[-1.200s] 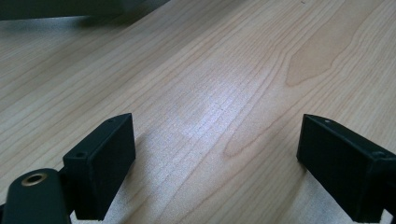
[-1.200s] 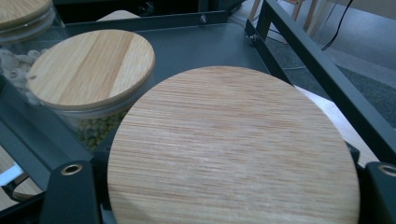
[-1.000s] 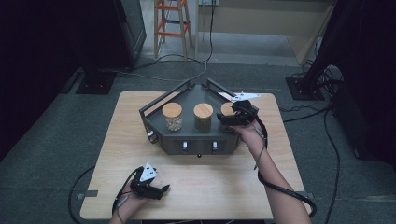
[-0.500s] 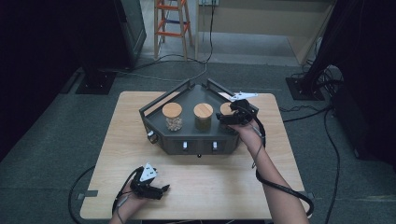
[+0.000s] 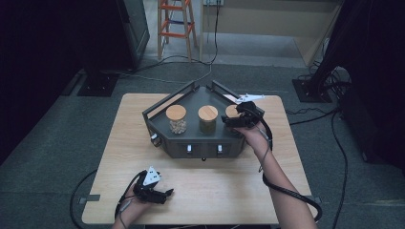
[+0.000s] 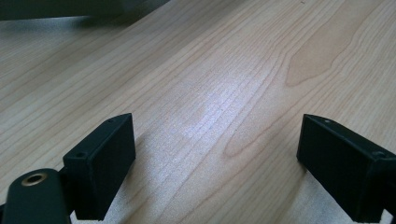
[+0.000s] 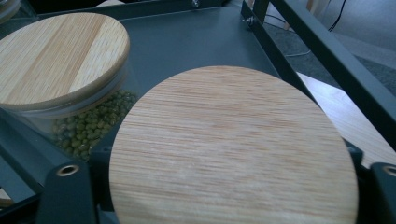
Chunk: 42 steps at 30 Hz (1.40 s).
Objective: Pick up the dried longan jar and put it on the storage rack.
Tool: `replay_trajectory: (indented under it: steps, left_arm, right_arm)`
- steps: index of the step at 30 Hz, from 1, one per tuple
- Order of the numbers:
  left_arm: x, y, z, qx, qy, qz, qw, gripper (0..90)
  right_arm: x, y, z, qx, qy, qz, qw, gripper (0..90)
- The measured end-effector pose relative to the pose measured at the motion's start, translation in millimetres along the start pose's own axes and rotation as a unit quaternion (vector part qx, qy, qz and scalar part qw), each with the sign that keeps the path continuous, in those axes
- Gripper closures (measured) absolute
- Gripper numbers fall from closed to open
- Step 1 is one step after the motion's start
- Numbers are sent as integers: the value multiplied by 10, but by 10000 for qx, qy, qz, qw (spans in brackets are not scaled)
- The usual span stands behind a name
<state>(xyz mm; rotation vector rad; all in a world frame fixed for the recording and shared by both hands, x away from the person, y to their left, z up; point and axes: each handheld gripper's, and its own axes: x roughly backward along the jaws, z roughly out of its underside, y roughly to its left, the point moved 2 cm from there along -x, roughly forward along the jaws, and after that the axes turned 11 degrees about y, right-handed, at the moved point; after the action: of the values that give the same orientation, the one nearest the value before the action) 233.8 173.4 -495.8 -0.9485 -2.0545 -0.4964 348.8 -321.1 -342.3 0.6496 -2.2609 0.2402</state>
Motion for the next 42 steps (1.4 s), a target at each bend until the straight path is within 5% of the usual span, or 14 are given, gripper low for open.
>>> replay_trajectory:
  steps: [19, 25, 42]
  left_arm:
    - [-1, 0, -3, 2, 5, -2, 10000, 115]
    - [-1, 0, -3, 2, 5, -1, 10000, 115]
    - [-1, -1, -2, 3, 2, -2, 10000, 115]
  right_arm:
    - [114, -76, 101, -72, -30, -217, 9997, 185]
    - [173, -38, 158, 32, -32, -76, 10000, 185]
    - [307, -55, 333, -38, 3, -184, 9998, 185]
